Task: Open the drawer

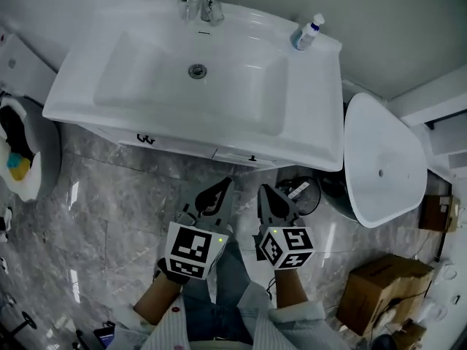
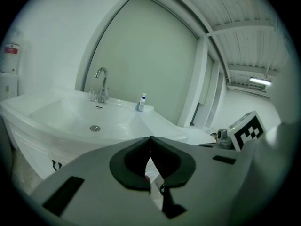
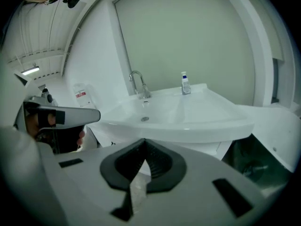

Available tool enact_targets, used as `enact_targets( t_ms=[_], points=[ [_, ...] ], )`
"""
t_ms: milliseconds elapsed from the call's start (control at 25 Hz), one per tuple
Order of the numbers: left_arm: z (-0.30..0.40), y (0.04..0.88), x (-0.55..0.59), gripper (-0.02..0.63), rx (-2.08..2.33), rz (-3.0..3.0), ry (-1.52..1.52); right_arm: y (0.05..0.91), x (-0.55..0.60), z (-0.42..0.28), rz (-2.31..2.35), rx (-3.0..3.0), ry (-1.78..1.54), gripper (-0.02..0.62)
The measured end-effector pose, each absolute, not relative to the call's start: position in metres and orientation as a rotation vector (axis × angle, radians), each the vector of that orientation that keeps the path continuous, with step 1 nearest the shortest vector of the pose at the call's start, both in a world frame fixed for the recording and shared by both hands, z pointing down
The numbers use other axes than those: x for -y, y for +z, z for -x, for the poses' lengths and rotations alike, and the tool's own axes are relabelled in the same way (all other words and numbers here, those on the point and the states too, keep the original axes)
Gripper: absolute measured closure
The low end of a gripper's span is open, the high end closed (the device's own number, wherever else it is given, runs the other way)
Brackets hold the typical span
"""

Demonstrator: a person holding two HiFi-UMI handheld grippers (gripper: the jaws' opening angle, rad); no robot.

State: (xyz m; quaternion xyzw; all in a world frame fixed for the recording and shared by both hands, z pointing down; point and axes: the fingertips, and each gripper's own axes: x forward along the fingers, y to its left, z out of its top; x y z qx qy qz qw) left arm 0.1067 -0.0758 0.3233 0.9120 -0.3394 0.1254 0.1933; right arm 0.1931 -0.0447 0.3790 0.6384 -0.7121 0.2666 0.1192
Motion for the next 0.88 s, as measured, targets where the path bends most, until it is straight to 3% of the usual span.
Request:
enact_targets(
  t_ms=[880],
  points=[
    [-0.101,0.447,0.047,0.591,1.211,-2.348,0.367,0.519,0.061,-0.224,-1.690,2.047,0.740,0.585]
  ],
)
